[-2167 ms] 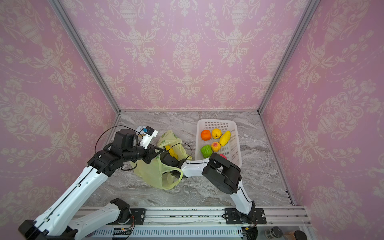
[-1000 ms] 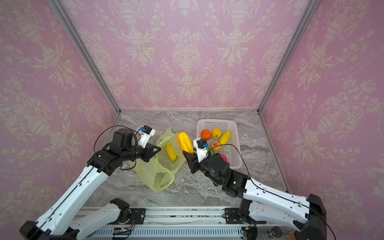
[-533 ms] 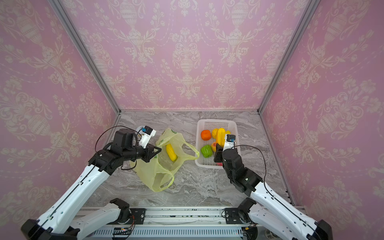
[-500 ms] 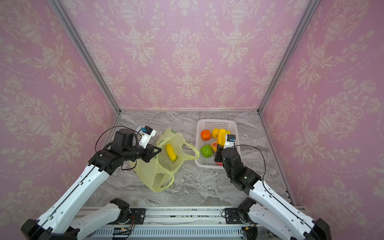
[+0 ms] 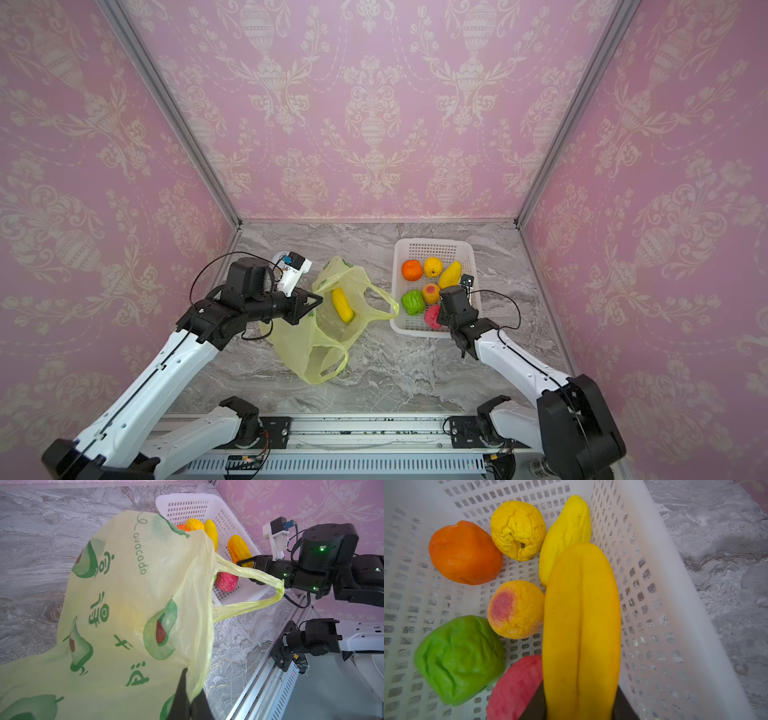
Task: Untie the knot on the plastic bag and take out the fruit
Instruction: 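Lift the orange-yellow fruit out and lower it into the basket, opening the right gripper, then move the open right gripper back into the bag mouth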
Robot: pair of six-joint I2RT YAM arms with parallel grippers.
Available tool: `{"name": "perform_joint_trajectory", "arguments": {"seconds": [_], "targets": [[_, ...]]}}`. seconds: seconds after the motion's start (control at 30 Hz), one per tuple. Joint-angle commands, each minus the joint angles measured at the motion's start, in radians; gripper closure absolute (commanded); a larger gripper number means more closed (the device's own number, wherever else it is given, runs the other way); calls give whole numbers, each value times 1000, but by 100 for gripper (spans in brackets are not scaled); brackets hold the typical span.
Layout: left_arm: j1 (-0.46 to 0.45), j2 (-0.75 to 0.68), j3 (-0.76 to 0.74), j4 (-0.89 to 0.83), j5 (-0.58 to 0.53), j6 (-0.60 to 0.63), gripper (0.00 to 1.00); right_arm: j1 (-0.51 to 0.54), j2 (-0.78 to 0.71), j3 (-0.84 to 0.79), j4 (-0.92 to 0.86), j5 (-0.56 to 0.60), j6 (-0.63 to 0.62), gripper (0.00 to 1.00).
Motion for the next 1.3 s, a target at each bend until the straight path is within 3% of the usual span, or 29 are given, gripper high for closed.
{"name": "perform_joint_trajectory", "arguments": {"seconds": [0.0, 0.1, 0.3, 0.5, 0.63, 0.73, 0.93, 1.03, 1.27], "targets": [[10, -21, -11, -2, 26, -11, 100, -6, -3, -19, 8, -24, 23, 72], [12, -27, -12, -2, 25, -11, 100, -9, -41, -34, 11, -18, 20, 41], [18, -21, -12, 2, 37, -14, 100, -9, -155, -50, -19, -9, 18, 26], [23, -27, -12, 3, 39, -16, 100, 35, -373, -78, 10, -143, -22, 28], [30, -23, -13, 7, 50, -18, 100, 202, -513, -42, 13, -118, -87, 31], [30, -32, -15, 7, 50, -19, 100, 357, -539, -4, 49, -104, -142, 34], [36, -32, -15, 10, 58, -22, 100, 645, -418, 87, 156, -78, -284, 40], [37, -33, -18, 10, 56, -22, 100, 748, -297, 151, 193, -80, -347, 48], [40, -32, -17, 9, 62, -22, 100, 795, 16, 305, 210, -81, -319, 57]]}}
